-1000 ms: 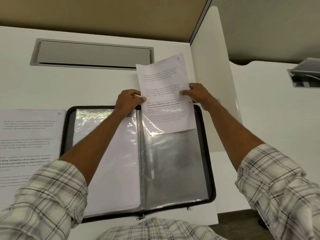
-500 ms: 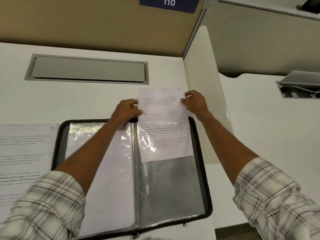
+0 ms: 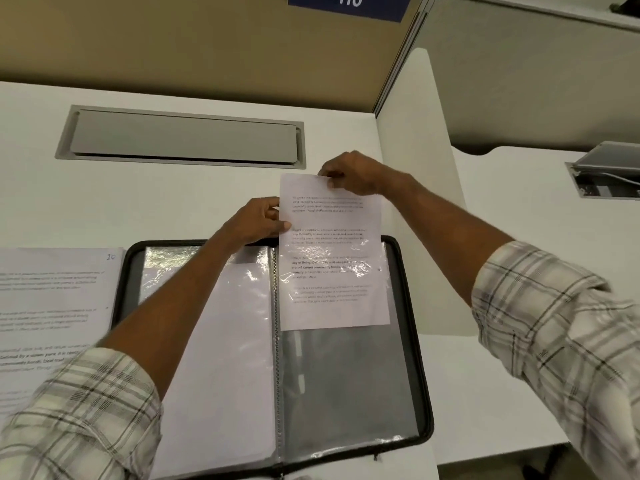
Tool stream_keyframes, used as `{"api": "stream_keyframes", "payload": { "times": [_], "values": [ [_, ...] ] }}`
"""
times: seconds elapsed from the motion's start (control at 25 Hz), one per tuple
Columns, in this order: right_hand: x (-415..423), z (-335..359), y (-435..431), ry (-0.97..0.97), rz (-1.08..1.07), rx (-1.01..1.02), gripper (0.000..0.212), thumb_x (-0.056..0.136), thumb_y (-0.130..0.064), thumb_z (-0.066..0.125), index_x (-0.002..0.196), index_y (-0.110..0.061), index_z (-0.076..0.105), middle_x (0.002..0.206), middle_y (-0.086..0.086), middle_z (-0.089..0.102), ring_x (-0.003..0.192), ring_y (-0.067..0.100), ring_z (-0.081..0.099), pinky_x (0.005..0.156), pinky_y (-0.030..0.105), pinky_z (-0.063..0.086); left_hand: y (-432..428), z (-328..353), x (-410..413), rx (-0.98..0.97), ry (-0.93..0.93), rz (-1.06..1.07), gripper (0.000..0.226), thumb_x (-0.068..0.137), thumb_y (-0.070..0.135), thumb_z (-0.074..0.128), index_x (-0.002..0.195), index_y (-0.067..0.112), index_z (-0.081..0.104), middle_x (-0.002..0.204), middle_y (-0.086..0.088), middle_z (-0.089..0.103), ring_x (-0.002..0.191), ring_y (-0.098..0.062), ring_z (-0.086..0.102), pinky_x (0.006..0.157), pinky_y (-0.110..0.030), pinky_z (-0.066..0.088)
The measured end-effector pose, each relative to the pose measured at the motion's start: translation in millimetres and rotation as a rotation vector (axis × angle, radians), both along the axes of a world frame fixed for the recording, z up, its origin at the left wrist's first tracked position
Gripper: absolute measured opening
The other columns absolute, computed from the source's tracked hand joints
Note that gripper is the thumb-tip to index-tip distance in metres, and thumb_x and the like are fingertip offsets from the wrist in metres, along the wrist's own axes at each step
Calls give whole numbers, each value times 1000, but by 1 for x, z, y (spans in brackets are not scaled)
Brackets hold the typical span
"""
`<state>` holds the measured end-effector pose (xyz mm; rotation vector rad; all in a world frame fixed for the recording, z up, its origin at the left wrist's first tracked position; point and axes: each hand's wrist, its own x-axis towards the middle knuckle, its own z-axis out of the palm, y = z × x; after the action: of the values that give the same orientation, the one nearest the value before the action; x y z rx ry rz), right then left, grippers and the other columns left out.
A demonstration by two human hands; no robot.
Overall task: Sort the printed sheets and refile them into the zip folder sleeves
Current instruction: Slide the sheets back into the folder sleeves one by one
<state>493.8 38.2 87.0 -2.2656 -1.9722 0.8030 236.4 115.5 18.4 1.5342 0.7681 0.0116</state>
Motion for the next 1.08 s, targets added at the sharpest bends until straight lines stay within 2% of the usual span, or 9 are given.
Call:
{"api": "stream_keyframes", "payload": {
  "times": [0.12,0.2,0.4,0.56,0.68,0.8,0.88,1.0,1.08],
  "values": [
    [-2,4,13,-4,69,-1,25,97,-9,64,121,-10,71,117,6,70,100,17,59,86,28,43,-42,2,-11,336,-67,282,58,97,23,73,148,20,46,139,0,58,113,-15,62,94,-27,55],
    [-6,0,14,25,101,-76,23,98,-11,64,120,-11,70,115,3,68,100,17,59,88,29,44,-97,3,-26,561,-121,381,49,102,27,64,148,24,45,147,5,49,128,-11,51,102,-21,46],
    [-17,-19,-2,130,109,-269,21,96,-11,66,116,-13,71,101,-5,64,94,15,58,80,24,42,-222,-19,-80,771,-121,25,53,105,34,58,154,19,45,160,3,43,151,-13,34,126,-37,25],
    [-26,-30,-27,212,76,-422,15,93,-13,70,103,-24,71,94,-8,68,89,13,60,88,33,47,-263,-38,-93,927,-1,-184,61,107,44,48,160,19,35,168,2,29,159,-14,14,129,-43,19],
    [-40,-35,-45,221,101,-519,18,96,-13,65,98,-29,72,92,-14,70,85,5,62,92,33,48,-268,-45,-89,989,71,-236,63,105,49,44,159,18,35,168,-1,28,158,-18,18,127,-45,20],
    [-51,-27,-55,262,6,-409,26,103,-36,58,79,-34,66,80,-20,63,77,1,57,85,29,43,-271,-46,-87,1021,124,-243,64,105,51,40,159,18,34,168,-3,27,157,-21,20,127,-47,23],
    [-55,-20,-62,361,-51,-315,26,95,-55,64,93,-30,71,95,-14,71,92,7,65,90,29,48,-273,-44,-85,1029,122,-217,63,106,51,39,159,17,34,168,-4,28,157,-21,22,127,-47,23],
    [-55,-18,-71,363,-4,-242,35,84,-35,83,112,-21,70,95,-9,73,89,3,65,81,23,46,-276,-39,-86,1014,116,-185,63,107,52,36,160,18,32,169,-4,26,158,-20,17,127,-47,19],
    [-56,-23,-81,362,-33,-235,39,87,-26,81,120,-20,63,88,-10,72,82,3,64,79,24,45,-280,-37,-89,995,115,-177,64,108,53,34,161,19,31,170,-2,23,159,-18,13,128,-45,17]
  ]
}}
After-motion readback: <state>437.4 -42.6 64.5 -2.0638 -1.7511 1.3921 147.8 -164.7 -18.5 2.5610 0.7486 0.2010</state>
